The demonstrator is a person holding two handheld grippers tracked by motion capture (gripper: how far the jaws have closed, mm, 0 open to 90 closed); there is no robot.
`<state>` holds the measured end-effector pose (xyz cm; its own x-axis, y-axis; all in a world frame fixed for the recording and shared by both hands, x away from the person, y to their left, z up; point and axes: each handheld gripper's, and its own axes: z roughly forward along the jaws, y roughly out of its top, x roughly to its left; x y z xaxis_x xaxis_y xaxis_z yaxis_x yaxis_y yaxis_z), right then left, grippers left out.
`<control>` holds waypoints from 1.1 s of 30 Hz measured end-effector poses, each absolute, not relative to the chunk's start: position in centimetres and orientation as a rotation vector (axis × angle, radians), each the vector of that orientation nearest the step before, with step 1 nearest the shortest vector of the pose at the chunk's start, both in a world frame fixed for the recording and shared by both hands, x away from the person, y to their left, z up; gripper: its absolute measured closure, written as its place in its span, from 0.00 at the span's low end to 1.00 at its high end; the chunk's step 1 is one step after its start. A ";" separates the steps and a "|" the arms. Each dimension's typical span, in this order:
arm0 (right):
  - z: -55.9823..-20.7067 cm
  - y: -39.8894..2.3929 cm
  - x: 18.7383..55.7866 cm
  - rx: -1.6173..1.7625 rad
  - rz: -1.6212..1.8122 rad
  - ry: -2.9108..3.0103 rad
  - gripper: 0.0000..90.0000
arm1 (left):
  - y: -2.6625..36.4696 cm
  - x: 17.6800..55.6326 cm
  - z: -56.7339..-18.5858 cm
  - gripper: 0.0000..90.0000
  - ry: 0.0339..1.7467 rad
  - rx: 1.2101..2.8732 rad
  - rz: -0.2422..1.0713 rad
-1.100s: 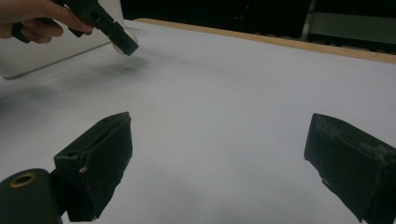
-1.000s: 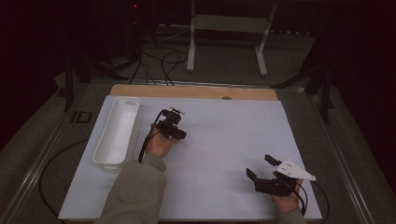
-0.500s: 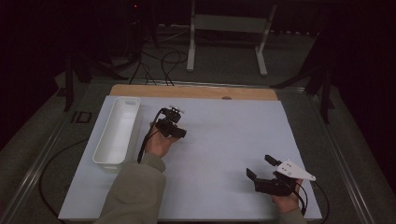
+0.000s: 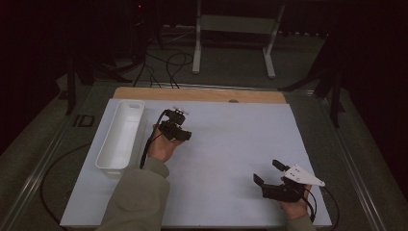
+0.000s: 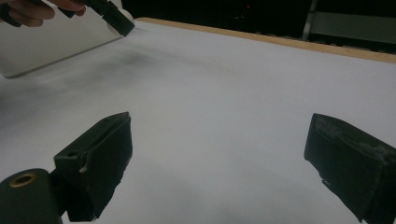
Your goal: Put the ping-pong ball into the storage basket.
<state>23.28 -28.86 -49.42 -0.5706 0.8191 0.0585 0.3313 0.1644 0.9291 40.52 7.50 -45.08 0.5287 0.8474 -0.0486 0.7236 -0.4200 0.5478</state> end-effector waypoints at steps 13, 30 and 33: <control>-49.4 -28.8 23.3 1.088 1.398 1.986 0.08 | 7.6 40.3 -44.3 0.57 1.261 2.244 0.329; -49.4 -28.9 23.3 1.083 1.402 1.984 0.08 | 7.7 40.1 -43.1 0.57 1.235 2.231 0.340; -49.4 -28.9 23.3 1.081 1.402 1.984 0.08 | 7.7 40.0 -42.9 0.57 1.233 2.225 0.341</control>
